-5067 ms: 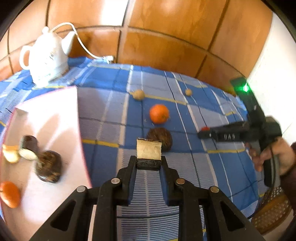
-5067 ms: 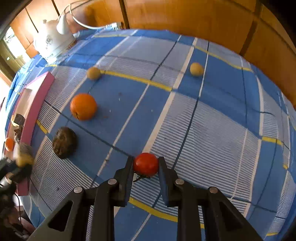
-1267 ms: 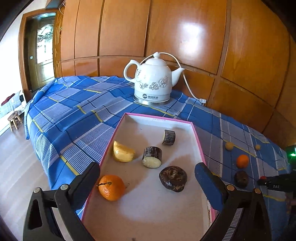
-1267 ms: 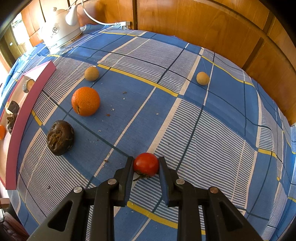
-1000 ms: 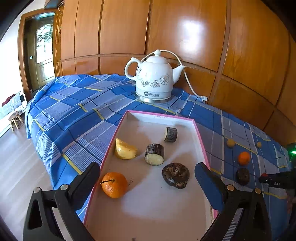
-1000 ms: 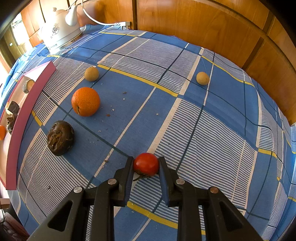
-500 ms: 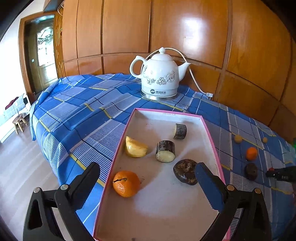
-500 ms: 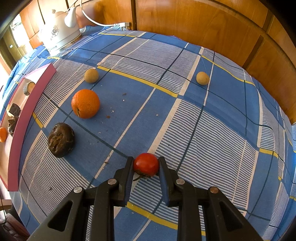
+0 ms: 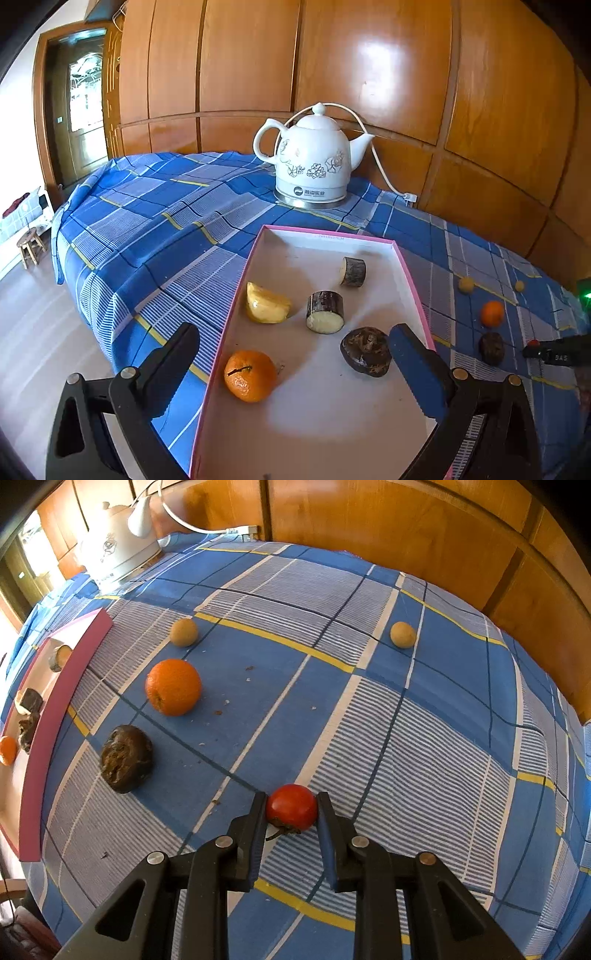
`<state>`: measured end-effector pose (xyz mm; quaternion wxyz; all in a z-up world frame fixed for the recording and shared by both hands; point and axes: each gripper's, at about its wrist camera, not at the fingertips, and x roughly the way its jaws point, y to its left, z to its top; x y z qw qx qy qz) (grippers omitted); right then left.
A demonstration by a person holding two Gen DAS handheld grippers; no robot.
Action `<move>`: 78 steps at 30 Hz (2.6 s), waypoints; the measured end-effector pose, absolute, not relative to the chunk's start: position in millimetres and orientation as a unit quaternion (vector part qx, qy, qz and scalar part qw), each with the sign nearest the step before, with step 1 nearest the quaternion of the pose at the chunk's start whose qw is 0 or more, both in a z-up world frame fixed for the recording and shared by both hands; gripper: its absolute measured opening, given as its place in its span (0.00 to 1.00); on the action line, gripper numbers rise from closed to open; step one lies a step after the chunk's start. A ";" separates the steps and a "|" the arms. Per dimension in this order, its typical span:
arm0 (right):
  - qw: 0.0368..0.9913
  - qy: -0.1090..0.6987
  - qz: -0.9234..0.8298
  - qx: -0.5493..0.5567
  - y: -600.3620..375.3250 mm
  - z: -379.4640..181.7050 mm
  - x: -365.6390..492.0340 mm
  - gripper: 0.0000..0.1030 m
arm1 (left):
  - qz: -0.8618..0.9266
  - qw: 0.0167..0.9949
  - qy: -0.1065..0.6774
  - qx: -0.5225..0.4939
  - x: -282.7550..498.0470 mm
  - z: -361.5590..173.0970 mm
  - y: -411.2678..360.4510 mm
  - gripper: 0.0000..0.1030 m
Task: Organize fruits
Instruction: 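Carry the red tomato into the tray with the right tool and release, then move both tools from the tray toward the orange and tan round fruits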
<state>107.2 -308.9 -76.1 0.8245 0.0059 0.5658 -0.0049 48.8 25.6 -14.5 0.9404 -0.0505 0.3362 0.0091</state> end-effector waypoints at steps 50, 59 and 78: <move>0.870 0.481 0.109 -0.001 -175.6 -16.7 113.7 0.40 | -0.022 0.934 0.353 -0.041 42.8 -18.7 38.1 1.00; 0.869 0.494 0.013 0.008 -268.5 -15.2 95.0 0.41 | -0.060 0.938 0.341 0.002 45.2 -5.7 2.6 1.00; 0.863 0.494 -0.050 0.094 -349.5 -30.9 86.8 0.41 | -0.153 0.904 0.397 0.029 104.3 6.3 -85.2 1.00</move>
